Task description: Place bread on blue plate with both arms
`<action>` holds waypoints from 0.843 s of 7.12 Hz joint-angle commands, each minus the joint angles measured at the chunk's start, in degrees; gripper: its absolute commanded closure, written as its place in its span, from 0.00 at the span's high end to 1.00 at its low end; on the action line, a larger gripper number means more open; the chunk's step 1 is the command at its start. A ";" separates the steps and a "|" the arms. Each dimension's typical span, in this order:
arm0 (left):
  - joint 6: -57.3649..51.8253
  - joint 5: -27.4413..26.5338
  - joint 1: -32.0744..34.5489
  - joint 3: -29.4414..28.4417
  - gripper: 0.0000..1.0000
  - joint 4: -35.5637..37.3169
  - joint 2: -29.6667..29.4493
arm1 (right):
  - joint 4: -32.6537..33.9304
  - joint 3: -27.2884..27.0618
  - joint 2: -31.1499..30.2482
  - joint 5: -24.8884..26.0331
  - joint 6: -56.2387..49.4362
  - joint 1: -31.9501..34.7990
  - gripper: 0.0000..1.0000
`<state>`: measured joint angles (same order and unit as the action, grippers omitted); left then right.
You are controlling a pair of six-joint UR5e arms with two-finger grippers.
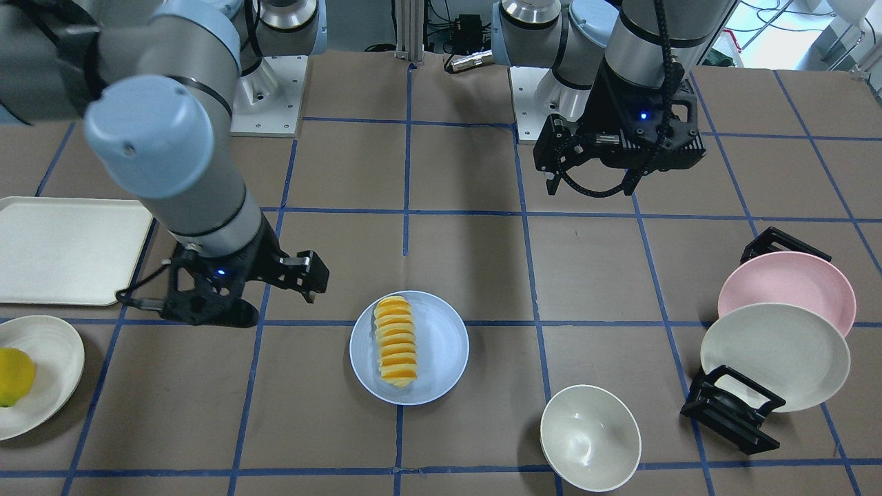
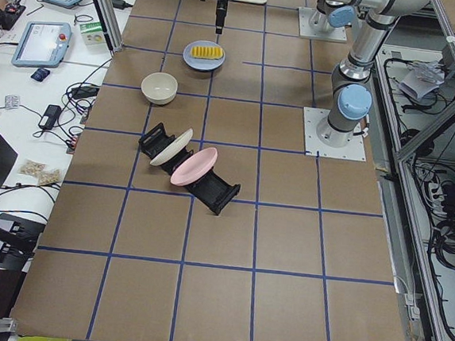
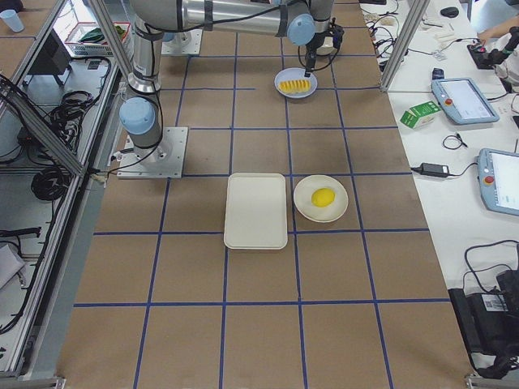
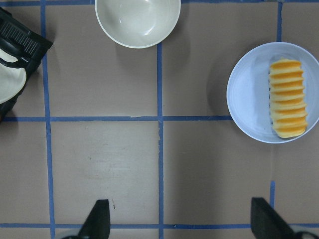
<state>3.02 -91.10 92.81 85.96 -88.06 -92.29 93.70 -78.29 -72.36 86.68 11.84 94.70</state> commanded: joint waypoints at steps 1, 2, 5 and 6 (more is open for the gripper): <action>-0.03 -0.04 -0.09 0.00 1.00 -0.01 0.00 | -10.59 -0.46 -8.73 0.77 -0.41 -3.02 1.00; -0.12 -0.04 0.00 0.00 1.00 -0.01 0.00 | -13.86 -0.46 -11.72 0.94 -0.41 -3.46 1.00; -0.03 -0.04 0.00 0.00 1.00 -0.01 0.00 | -12.69 -7.45 -16.04 0.68 -0.15 -4.08 1.00; -0.03 0.04 0.00 0.09 1.00 -0.01 -0.09 | -9.01 -9.41 -16.41 0.77 -0.15 -4.08 1.00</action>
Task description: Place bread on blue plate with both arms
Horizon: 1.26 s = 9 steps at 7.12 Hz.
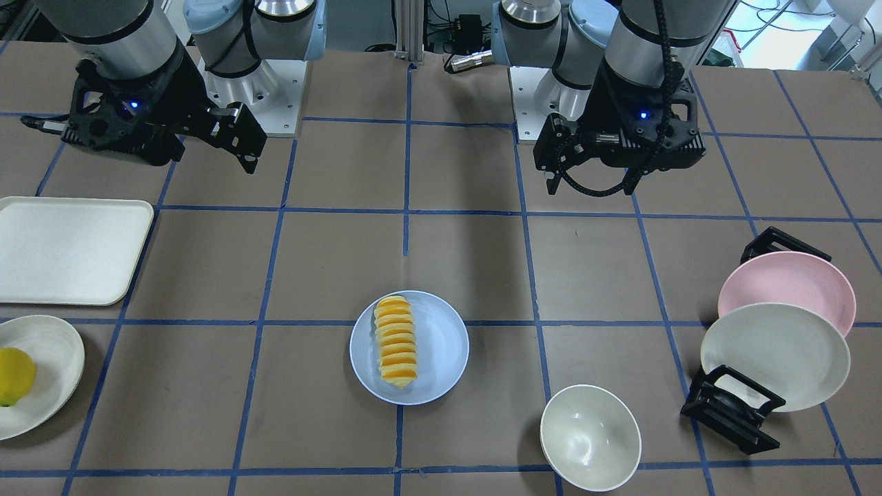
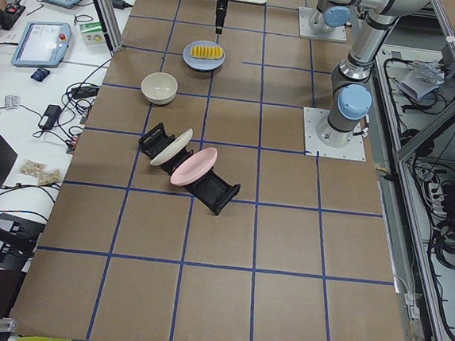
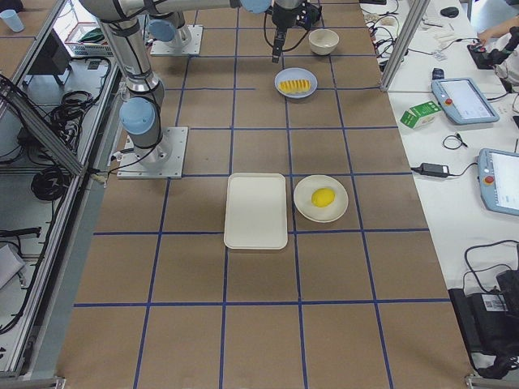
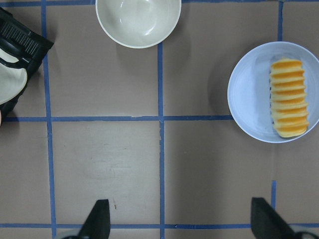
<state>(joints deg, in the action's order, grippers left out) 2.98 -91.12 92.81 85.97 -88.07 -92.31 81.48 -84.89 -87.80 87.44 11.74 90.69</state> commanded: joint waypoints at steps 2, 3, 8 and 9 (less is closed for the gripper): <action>-0.08 0.07 -0.08 -0.01 1.00 0.00 -0.15 | 3.78 -3.43 -1.06 0.18 1.17 0.27 1.00; -0.08 -0.02 -0.17 0.07 1.00 0.00 -0.15 | 3.43 -3.52 -0.97 0.62 0.74 -0.08 1.00; -0.17 -0.11 -0.17 0.07 1.00 0.00 -0.15 | 3.25 -3.52 -0.97 2.47 0.83 0.18 1.00; -0.08 -0.11 -0.17 0.07 1.00 0.00 -0.15 | 3.16 -3.61 -0.97 2.29 0.83 0.18 1.00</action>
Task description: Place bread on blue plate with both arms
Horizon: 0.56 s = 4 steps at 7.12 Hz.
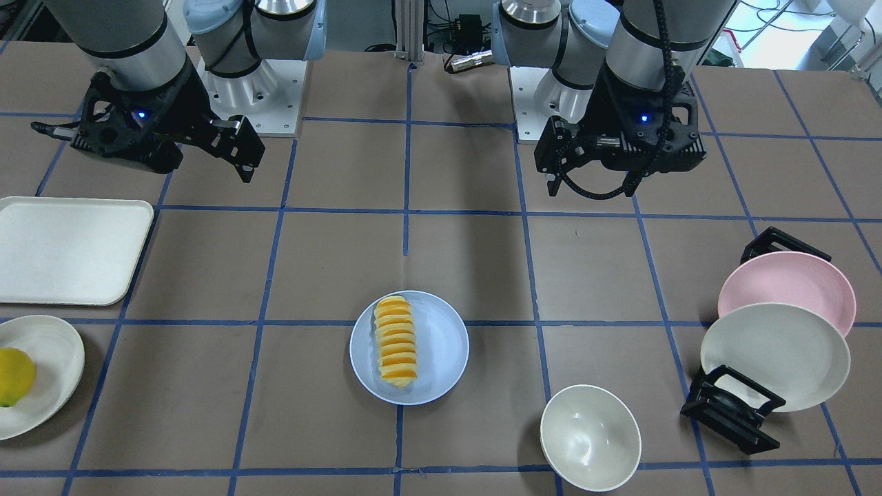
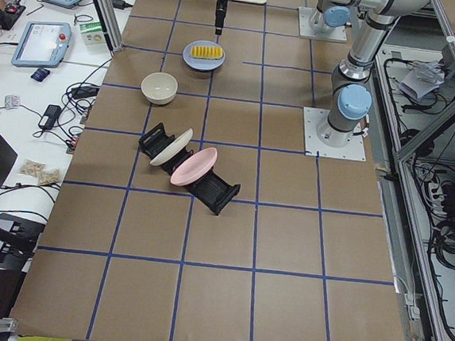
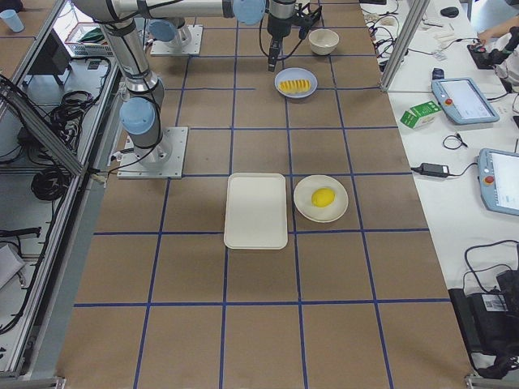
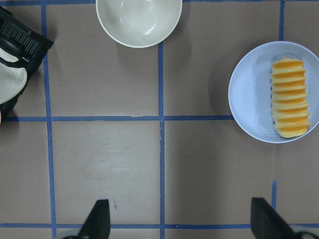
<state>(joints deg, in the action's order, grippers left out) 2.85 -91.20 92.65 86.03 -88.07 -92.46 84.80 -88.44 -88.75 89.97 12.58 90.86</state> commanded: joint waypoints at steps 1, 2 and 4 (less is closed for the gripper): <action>0.05 -0.03 -0.01 0.01 1.00 0.00 0.00 | -0.16 0.03 -0.02 -0.32 -0.19 0.02 1.00; 0.05 -0.03 -0.01 0.01 1.00 0.00 0.00 | -0.16 -0.06 -0.02 -0.41 -0.28 0.02 1.00; 0.05 -0.03 -0.01 0.01 1.00 0.00 0.00 | -0.16 0.03 -0.02 -0.41 -0.54 0.02 1.00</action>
